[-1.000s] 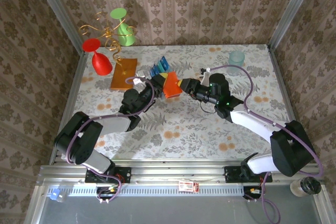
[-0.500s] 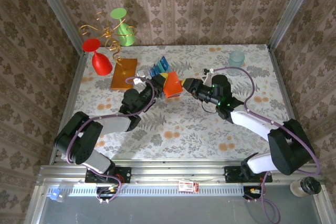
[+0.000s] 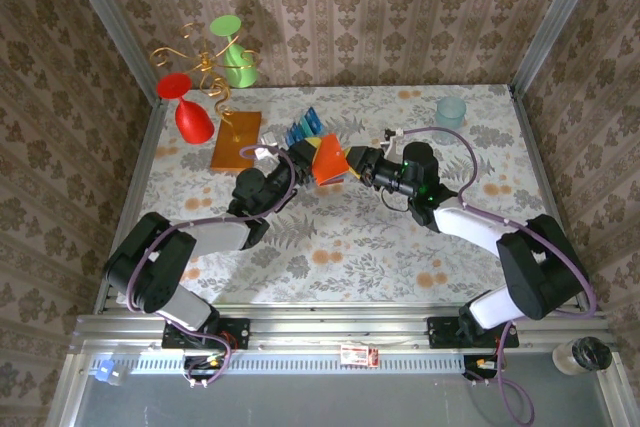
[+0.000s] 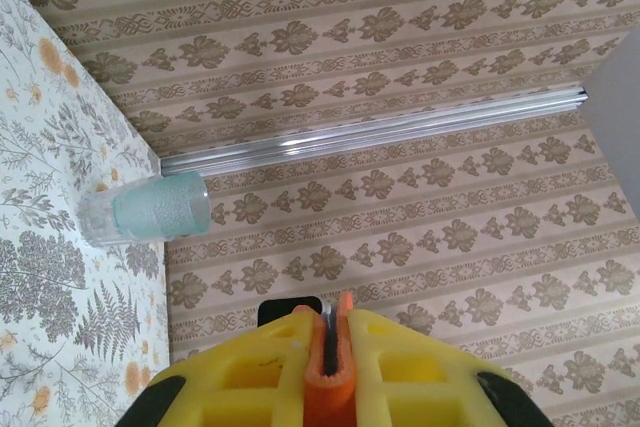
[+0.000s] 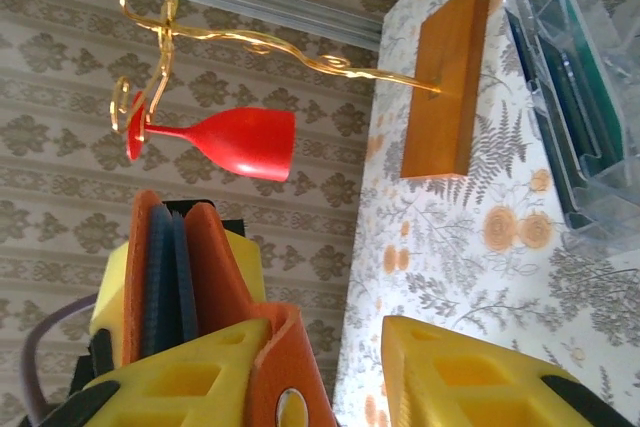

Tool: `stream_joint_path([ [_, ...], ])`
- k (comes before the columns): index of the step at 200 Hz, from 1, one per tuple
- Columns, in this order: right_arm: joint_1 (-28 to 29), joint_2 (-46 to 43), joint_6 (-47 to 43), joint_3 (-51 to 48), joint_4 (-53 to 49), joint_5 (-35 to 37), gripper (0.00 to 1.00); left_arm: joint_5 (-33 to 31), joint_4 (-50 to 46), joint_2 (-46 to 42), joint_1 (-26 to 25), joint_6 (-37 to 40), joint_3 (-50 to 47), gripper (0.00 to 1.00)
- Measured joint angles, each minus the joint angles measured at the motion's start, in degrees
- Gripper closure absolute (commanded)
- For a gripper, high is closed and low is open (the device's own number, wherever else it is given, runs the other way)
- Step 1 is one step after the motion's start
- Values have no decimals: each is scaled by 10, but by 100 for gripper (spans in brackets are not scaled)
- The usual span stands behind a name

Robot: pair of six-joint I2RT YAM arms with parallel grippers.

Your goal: Put the credit cards into the card holder

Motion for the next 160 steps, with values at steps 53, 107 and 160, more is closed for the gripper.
stream_joint_path([
  [53, -4, 18, 43, 0, 57, -28, 85, 0, 2, 1, 0, 0, 7, 100],
  [107, -9, 33, 76, -5, 103, -43, 100, 0, 23, 12, 0, 0, 12, 100],
  [160, -7, 34, 87, -33, 136, -48, 100, 5, 24, 20, 0, 3, 2, 59],
])
